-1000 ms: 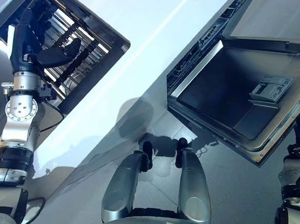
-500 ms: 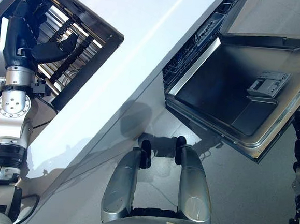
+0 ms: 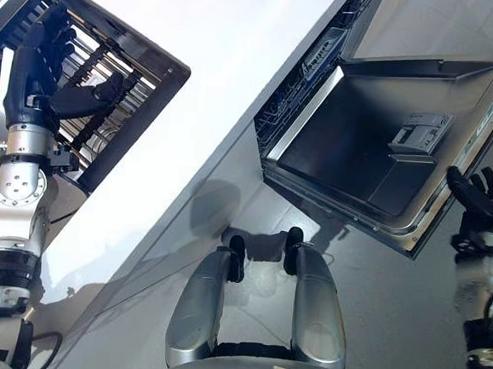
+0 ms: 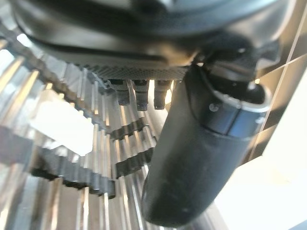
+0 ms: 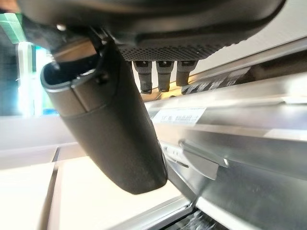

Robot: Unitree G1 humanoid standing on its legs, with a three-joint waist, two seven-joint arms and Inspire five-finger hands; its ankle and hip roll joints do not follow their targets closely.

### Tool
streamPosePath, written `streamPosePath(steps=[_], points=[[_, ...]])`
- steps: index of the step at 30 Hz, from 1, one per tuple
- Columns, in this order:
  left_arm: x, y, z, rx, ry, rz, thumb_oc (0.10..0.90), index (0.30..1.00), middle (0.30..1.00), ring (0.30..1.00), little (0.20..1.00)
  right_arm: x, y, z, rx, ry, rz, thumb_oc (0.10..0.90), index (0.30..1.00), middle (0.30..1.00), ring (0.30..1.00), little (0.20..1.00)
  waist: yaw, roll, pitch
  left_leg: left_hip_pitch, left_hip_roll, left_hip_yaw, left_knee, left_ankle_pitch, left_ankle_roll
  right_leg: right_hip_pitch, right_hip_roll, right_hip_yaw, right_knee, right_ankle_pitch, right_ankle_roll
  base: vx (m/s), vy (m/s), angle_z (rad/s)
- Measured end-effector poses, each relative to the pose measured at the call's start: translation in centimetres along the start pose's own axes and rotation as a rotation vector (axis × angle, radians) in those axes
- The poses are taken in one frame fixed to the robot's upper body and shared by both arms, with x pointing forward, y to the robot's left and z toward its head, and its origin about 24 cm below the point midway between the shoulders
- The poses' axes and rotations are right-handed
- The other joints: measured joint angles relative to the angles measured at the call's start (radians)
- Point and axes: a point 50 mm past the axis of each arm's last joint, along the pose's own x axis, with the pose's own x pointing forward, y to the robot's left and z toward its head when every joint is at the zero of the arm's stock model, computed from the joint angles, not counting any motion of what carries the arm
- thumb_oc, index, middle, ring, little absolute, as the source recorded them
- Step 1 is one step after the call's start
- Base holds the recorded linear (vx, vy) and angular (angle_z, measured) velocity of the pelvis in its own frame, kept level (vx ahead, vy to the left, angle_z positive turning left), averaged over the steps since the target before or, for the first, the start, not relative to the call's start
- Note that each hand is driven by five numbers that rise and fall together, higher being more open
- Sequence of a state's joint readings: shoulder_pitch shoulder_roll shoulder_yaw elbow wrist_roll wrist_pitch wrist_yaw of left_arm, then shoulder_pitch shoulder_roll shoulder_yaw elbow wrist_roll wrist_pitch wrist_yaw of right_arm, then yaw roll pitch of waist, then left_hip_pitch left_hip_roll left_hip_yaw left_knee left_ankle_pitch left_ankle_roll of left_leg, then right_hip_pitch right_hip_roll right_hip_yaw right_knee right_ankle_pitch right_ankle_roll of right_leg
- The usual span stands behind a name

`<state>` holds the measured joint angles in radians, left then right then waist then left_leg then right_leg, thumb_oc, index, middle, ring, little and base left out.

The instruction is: Pick up plates and place into dishwasher.

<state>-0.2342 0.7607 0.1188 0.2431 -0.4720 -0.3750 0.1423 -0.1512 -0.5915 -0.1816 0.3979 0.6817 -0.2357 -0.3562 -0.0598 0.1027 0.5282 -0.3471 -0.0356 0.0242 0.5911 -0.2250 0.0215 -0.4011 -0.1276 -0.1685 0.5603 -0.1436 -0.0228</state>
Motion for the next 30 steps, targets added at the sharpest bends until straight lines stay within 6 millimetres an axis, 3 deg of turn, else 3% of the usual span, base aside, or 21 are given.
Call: streamPosePath(steps=[3, 7, 12, 21, 30], points=[[-0.9, -0.3, -0.8, -0.023, 0.031, 0.018, 0.8, 0.9, 0.9, 0.9, 0.9, -0.9, 1.1, 0.6, -0.037, -0.085, -0.019, 0.8, 0.9, 0.9, 0.9, 0.9, 0.004, 0.006, 0.001, 0.029, 0.0, 0.001, -0.035, 0.005, 0.006, 0.024, 0.0, 0.003, -0.026, 0.006, 0.007, 0.03, 0.094, 0.0], [-1.5, -1.1, -1.0, -0.067, 0.02, 0.023, 0.8, 0.9, 0.9, 0.9, 0.9, -1.2, 2.7, 2.9, 0.016, -0.242, -0.015, 0.8, 0.9, 0.9, 0.9, 0.9, 0.016, 0.016, 0.003, 0.057, -0.001, 0.009, -0.074, 0.012, 0.013, 0.05, 0.002, 0.02, -0.058, 0.011, 0.015, 0.01, 0.044, 0.04], [-1.8, -1.7, -1.0, -0.105, -0.004, 0.031, 0.8, 0.9, 0.9, 0.9, 0.9, -0.6, 1.9, 3.7, 0.057, -0.28, -0.138, 0.8, 0.9, 0.9, 0.9, 0.9, 0.036, 0.015, 0.003, 0.101, -0.002, 0.014, -0.111, 0.016, 0.017, 0.095, 0.006, 0.023, -0.098, 0.015, 0.02, 0.02, 0.012, 0.06], [-1.9, -1.7, -1.2, -0.109, 0.003, 0.036, 0.8, 0.9, 0.9, 0.9, 0.9, 0.2, -1.2, 0.1, -0.027, -0.107, -0.293, 0.8, 0.9, 0.9, 0.9, 0.9, 0.037, 0.011, 0.003, 0.124, 0.0, 0.017, -0.129, 0.019, 0.017, 0.122, 0.01, 0.023, -0.125, 0.02, 0.03, 0.0, -0.018, 0.0], [-1.1, -1.6, -0.7, -0.1, -0.02, 0.033, 0.8, 0.9, 0.9, 0.9, 0.9, 1.4, -3.4, -1.4, -0.047, 0.044, -0.361, 0.8, 0.9, 0.9, 0.9, 0.9, 0.039, 0.009, 0.005, 0.094, 0.001, 0.011, -0.124, 0.025, 0.014, 0.099, 0.012, 0.018, -0.123, 0.022, 0.031, -0.02, -0.061, 0.02]])
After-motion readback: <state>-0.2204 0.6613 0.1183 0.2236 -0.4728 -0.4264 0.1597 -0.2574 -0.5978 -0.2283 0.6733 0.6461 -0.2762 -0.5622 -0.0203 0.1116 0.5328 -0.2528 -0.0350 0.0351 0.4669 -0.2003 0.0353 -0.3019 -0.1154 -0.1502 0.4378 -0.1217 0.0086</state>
